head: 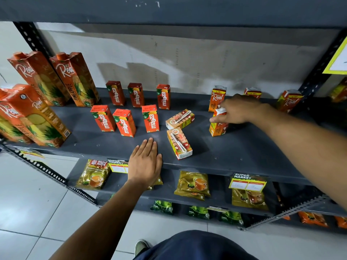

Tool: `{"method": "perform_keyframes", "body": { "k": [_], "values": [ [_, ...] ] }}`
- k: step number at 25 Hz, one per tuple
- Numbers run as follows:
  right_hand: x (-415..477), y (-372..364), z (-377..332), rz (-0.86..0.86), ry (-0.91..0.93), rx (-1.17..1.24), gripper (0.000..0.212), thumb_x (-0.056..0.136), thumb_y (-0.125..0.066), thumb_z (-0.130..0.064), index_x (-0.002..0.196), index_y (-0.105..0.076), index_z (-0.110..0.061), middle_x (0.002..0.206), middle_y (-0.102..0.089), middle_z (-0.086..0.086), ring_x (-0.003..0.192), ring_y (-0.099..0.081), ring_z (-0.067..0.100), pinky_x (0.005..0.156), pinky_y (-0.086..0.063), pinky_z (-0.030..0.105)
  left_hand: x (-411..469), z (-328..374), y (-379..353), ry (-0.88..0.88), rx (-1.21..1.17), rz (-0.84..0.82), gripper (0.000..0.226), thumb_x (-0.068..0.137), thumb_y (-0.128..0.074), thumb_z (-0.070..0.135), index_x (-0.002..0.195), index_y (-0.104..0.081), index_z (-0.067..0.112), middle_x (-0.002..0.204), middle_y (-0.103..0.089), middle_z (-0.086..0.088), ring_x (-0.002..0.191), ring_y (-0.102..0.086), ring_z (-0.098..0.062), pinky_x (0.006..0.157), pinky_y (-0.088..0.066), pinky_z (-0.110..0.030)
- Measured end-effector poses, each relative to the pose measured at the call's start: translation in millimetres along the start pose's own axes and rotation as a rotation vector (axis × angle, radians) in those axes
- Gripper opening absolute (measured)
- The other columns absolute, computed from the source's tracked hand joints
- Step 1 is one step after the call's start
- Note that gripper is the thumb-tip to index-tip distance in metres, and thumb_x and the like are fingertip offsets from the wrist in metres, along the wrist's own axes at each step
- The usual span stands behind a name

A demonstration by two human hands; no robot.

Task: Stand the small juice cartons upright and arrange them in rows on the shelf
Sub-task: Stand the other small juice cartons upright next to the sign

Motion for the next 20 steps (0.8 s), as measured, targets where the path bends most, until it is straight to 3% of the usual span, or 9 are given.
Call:
{"method": "perform_keyframes", "body": {
  "k": [3, 6, 8, 10, 11, 13, 16, 20],
  "values": [
    [0, 0, -1, -0.006, -0.032, -0.026, 0.076, 0.066, -0.037, -0.091, 0.084, -0.059, -0.020, 0.082, -0.063, 0.004, 0.070, -0.059, 0.018, 0.071, -0.053, 0.036, 0, 0, 0, 0.006, -0.006, 0.003, 0.064, 0.095, -0.016, 0.042, 0.141, -0.041, 0.005, 0.151, -0.038, -0.013, 0.142, -0.030, -0.028, 0.116, -0.024, -0.044],
    [-1, -1, 1, -0.028, -0.107, -0.013, 0.095, 0.063, -0.017, -0.096, 0.095, -0.062, -0.018, 0.095, -0.066, 0.008, 0.079, -0.061, 0.022, 0.077, -0.051, 0.038, 0, -1, 0, 0.006, -0.009, 0.005, 0.063, 0.095, -0.017, 0.041, 0.140, -0.043, 0.005, 0.150, -0.039, -0.013, 0.141, -0.031, -0.028, 0.115, -0.025, -0.044],
    [-5, 19, 1, 0.151, -0.166, 0.011, 0.103, 0.063, -0.008, -0.096, 0.103, -0.061, -0.017, 0.104, -0.065, 0.012, 0.087, -0.060, 0.028, 0.073, -0.044, 0.037, 0, -1, 0, 0.010, -0.005, 0.005, 0.063, 0.096, -0.018, 0.041, 0.140, -0.044, 0.004, 0.149, -0.041, -0.013, 0.140, -0.033, -0.028, 0.115, -0.025, -0.044],
    [-15, 43, -12, 0.445, -0.111, 0.109, 0.092, 0.072, -0.014, -0.091, 0.109, -0.059, -0.020, 0.104, -0.065, 0.011, 0.090, -0.061, 0.029, 0.067, -0.039, 0.034, 0, -1, -1, 0.015, -0.003, 0.004, 0.062, 0.095, -0.019, 0.041, 0.139, -0.044, 0.004, 0.149, -0.041, -0.013, 0.140, -0.034, -0.028, 0.114, -0.025, -0.044],
    [-21, 46, -29, 0.497, -0.031, 0.204, 0.083, 0.075, -0.022, -0.087, 0.109, -0.059, -0.021, 0.097, -0.066, 0.008, 0.086, -0.062, 0.025, 0.065, -0.039, 0.031, 1, -1, -2, 0.016, -0.002, 0.004, 0.062, 0.095, -0.019, 0.041, 0.139, -0.044, 0.004, 0.149, -0.041, -0.013, 0.140, -0.034, -0.028, 0.114, -0.025, -0.044],
    [-26, 24, -75, 0.368, 0.093, 0.328, 0.072, 0.075, -0.040, -0.080, 0.110, -0.060, -0.021, 0.086, -0.065, 0.001, 0.079, -0.062, 0.019, 0.058, -0.039, 0.027, 1, -1, -2, 0.015, -0.001, 0.009, 0.062, 0.095, -0.020, 0.040, 0.139, -0.044, 0.004, 0.149, -0.042, -0.013, 0.139, -0.034, -0.029, 0.114, -0.026, -0.044],
    [-27, -39, -136, 0.048, 0.014, 0.295, 0.074, 0.069, -0.056, -0.076, 0.113, -0.055, -0.016, 0.100, -0.062, 0.004, 0.088, -0.059, 0.024, 0.057, -0.038, 0.031, 1, -1, -1, 0.011, -0.002, 0.013, 0.061, 0.095, -0.021, 0.040, 0.138, -0.045, 0.004, 0.148, -0.043, -0.014, 0.139, -0.035, -0.029, 0.113, -0.028, -0.045],
    [-29, -65, -148, 0.078, -0.084, 0.334, 0.061, 0.074, -0.068, -0.055, 0.114, -0.048, -0.013, 0.110, -0.064, 0.009, 0.093, -0.062, 0.029, 0.046, -0.022, 0.027, -1, 0, 0, -0.002, -0.001, 0.010, 0.063, 0.095, -0.019, 0.040, 0.140, -0.043, 0.004, 0.150, -0.040, -0.013, 0.141, -0.032, -0.028, 0.115, -0.026, -0.044]
  ]
}}
Point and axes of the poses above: each hand's wrist, its own x-axis towards the middle knuckle, its own y-axis out of the back of the hand, z = x × y, the point moved 6 cm from there along x, towards the middle knuckle
